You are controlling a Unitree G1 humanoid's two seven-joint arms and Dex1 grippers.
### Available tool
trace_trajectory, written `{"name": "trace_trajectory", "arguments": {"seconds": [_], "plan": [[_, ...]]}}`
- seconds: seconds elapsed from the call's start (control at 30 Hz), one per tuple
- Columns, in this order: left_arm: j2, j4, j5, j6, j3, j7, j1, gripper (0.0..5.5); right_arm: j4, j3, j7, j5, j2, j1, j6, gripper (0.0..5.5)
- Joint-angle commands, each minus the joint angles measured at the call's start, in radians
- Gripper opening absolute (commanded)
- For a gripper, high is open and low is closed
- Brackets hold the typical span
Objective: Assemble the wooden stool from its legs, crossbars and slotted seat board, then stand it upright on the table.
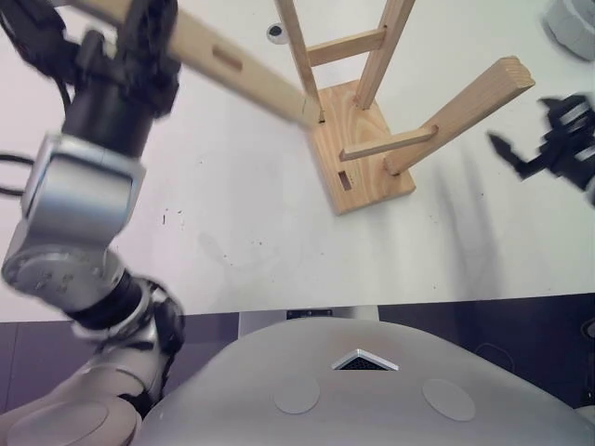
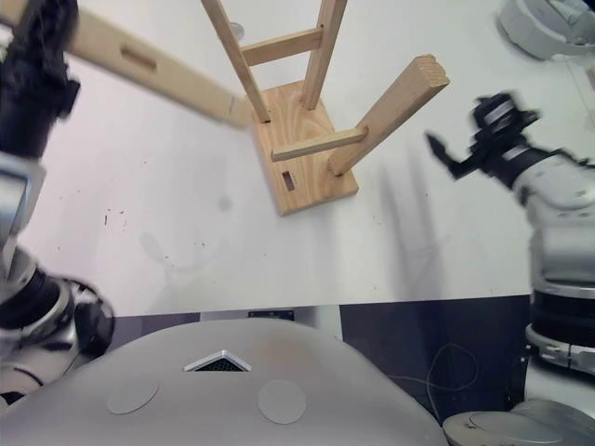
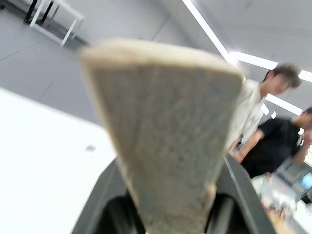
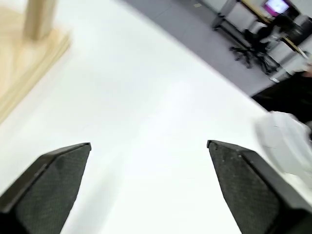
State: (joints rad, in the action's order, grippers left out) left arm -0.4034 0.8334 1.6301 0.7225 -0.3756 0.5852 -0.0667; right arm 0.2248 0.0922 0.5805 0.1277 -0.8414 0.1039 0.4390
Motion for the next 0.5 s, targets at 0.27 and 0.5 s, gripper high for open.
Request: {"name": "trace_trajectory", "arguments": {"seconds": [0.27,0.5], "plan": [[-0.064,-0.008,-0.105,-0.092,0.141,-0.009,0.112,1.03,0.042,-0.244,0.078,-0.111,0.086,0.012,-0.074,4.45],[0.017,-0.043,-0.25,-0.142,0.254,-0.002,0.128,1.03,0.168,-0.267,0.195,-0.02,0.099,0.028,-0.064,4.45]]}}
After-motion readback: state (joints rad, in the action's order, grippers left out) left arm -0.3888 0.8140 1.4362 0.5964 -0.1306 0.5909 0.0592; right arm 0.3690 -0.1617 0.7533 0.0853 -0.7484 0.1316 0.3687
